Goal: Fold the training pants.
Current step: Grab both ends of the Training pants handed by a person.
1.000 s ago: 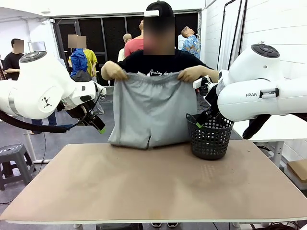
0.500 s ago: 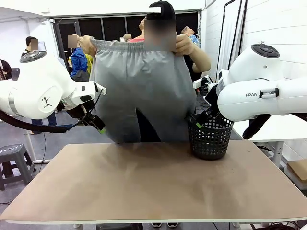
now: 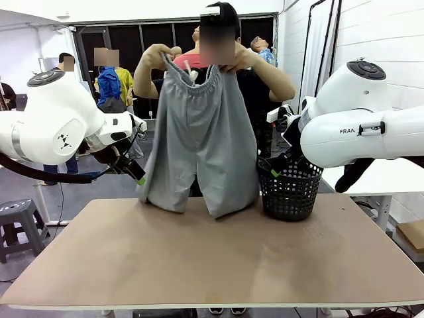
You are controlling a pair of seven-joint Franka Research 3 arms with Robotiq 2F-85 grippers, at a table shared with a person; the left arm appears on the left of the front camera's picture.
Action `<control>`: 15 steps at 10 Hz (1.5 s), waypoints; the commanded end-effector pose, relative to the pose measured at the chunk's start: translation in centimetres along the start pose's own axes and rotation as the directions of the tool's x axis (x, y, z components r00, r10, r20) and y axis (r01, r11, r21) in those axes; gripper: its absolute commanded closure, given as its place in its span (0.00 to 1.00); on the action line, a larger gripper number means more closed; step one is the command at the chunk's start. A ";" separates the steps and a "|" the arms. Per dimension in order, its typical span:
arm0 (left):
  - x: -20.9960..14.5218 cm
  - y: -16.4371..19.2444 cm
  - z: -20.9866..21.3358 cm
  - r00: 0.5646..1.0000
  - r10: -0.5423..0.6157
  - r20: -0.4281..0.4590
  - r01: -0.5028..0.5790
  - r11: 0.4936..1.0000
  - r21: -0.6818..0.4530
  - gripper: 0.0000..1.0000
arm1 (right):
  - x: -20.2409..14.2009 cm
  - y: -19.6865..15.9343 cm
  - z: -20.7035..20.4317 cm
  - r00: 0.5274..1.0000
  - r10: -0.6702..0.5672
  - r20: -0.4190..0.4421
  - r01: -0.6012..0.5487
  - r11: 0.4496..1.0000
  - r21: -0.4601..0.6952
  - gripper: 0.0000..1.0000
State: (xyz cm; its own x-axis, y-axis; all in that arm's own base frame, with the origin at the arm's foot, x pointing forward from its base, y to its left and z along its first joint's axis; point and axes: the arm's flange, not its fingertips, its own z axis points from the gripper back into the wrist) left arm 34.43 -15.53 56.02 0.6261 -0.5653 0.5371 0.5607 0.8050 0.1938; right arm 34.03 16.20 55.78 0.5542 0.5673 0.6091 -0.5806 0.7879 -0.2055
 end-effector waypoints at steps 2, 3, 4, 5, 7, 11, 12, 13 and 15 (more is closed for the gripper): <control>0.1 0.0 0.0 1.000 -0.001 0.002 0.001 1.000 -0.004 0.00 | -0.2 0.0 -0.4 1.000 0.000 0.002 0.000 1.000 0.005 0.00; 0.1 0.0 0.0 1.000 -0.001 0.002 0.001 1.000 -0.004 0.00 | -0.2 0.0 -0.4 1.000 0.000 0.002 0.000 1.000 0.005 0.00; 0.1 0.0 0.0 1.000 -0.001 0.002 0.001 1.000 -0.004 0.00 | -0.2 0.0 -0.4 1.000 0.000 0.002 0.000 1.000 0.005 0.00; 0.1 0.0 0.0 1.000 -0.001 0.002 0.001 1.000 -0.004 0.00 | -0.2 0.0 -0.4 1.000 0.000 0.002 0.000 1.000 0.005 0.00; 0.1 0.0 0.0 1.000 -0.001 0.002 0.001 1.000 -0.004 0.00 | -0.2 0.0 -0.4 1.000 0.000 0.002 0.000 1.000 0.005 0.00; 0.1 0.0 0.0 1.000 -0.001 0.002 0.001 1.000 -0.004 0.00 | -0.2 0.0 -0.4 1.000 0.000 0.002 0.000 1.000 0.005 0.00; 0.1 0.0 0.0 1.000 -0.001 0.002 0.001 1.000 -0.004 0.00 | -0.2 0.0 -0.4 1.000 0.000 0.002 0.000 1.000 0.005 0.00; 0.1 0.0 0.0 1.000 -0.001 0.002 0.001 1.000 -0.004 0.00 | -0.2 0.0 -0.4 1.000 0.000 0.002 0.000 1.000 0.005 0.00; 0.1 0.0 0.0 1.000 -0.001 0.002 0.001 1.000 -0.004 0.00 | -0.2 0.0 -0.4 1.000 0.000 0.002 0.000 1.000 0.005 0.00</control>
State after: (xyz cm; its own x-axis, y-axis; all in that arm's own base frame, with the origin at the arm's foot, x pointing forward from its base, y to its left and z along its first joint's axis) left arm 34.43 -15.53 56.02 0.6261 -0.5653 0.5371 0.5607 0.8050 0.1938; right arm 34.03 16.20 55.78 0.5542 0.5673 0.6091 -0.5806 0.7879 -0.2055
